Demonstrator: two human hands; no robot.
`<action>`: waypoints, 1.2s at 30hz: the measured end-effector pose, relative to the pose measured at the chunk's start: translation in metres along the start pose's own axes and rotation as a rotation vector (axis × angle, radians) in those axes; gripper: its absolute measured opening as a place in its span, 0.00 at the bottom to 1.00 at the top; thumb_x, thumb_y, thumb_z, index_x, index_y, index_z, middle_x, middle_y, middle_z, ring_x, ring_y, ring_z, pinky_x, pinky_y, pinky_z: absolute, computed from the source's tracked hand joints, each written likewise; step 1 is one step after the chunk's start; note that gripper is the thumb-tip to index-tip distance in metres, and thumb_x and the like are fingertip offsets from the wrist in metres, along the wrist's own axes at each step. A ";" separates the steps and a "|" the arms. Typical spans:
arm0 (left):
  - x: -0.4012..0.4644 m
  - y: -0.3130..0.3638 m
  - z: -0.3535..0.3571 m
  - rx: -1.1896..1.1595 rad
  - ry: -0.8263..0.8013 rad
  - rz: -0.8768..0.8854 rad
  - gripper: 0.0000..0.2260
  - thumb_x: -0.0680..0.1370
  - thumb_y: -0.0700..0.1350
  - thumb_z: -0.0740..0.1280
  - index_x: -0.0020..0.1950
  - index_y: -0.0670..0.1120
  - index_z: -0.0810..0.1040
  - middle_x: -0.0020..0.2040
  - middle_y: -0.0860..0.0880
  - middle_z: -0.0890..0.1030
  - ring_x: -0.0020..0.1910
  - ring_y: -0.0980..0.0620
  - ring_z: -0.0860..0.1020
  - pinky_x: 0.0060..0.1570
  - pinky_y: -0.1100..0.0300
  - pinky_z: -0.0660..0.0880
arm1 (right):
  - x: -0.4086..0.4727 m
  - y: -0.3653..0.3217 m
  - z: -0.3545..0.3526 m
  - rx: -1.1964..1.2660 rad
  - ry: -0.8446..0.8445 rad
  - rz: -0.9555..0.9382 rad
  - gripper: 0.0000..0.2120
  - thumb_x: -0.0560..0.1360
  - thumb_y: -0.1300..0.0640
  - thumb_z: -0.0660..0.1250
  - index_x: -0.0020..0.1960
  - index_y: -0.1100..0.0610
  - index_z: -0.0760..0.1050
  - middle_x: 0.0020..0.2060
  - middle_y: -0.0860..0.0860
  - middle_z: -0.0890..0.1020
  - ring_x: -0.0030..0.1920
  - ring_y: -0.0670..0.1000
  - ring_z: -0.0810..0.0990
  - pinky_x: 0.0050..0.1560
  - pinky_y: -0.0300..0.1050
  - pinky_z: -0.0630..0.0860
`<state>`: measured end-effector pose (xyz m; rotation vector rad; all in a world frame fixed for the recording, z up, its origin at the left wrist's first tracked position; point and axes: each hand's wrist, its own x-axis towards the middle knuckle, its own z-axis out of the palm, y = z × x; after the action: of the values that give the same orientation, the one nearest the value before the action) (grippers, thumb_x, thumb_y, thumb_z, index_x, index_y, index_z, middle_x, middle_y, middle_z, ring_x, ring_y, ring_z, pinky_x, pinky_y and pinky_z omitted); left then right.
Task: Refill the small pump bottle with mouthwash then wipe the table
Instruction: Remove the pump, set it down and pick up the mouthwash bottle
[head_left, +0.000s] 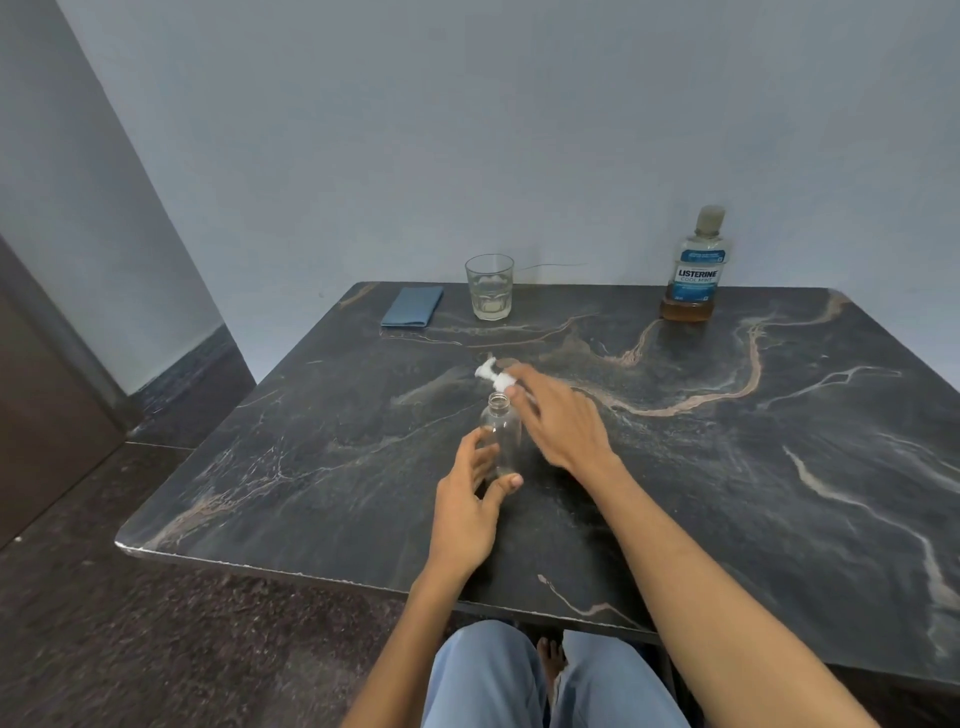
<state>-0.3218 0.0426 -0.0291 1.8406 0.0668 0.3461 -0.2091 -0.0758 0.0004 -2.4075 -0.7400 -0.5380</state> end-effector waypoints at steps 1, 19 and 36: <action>0.000 0.000 0.001 -0.008 0.003 -0.005 0.25 0.74 0.39 0.70 0.65 0.57 0.65 0.60 0.51 0.76 0.60 0.59 0.73 0.57 0.75 0.68 | -0.002 0.001 0.004 -0.038 -0.052 -0.017 0.17 0.79 0.41 0.47 0.61 0.46 0.66 0.52 0.47 0.80 0.46 0.56 0.80 0.41 0.50 0.71; 0.006 -0.002 0.009 0.080 0.088 -0.009 0.20 0.71 0.44 0.73 0.61 0.55 0.74 0.55 0.56 0.80 0.58 0.56 0.78 0.61 0.59 0.73 | 0.003 -0.005 0.012 -0.353 -0.405 -0.144 0.15 0.79 0.46 0.54 0.61 0.51 0.69 0.55 0.50 0.74 0.48 0.57 0.79 0.38 0.49 0.69; 0.002 -0.002 0.010 0.195 0.084 -0.012 0.21 0.71 0.45 0.73 0.60 0.59 0.70 0.52 0.66 0.74 0.56 0.63 0.74 0.52 0.74 0.66 | 0.001 -0.004 0.014 -0.393 -0.359 -0.108 0.17 0.79 0.42 0.51 0.58 0.48 0.73 0.55 0.48 0.74 0.47 0.52 0.79 0.40 0.48 0.68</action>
<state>-0.3169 0.0342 -0.0328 2.0171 0.1747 0.4204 -0.2081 -0.0635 -0.0084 -2.8883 -0.9959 -0.3155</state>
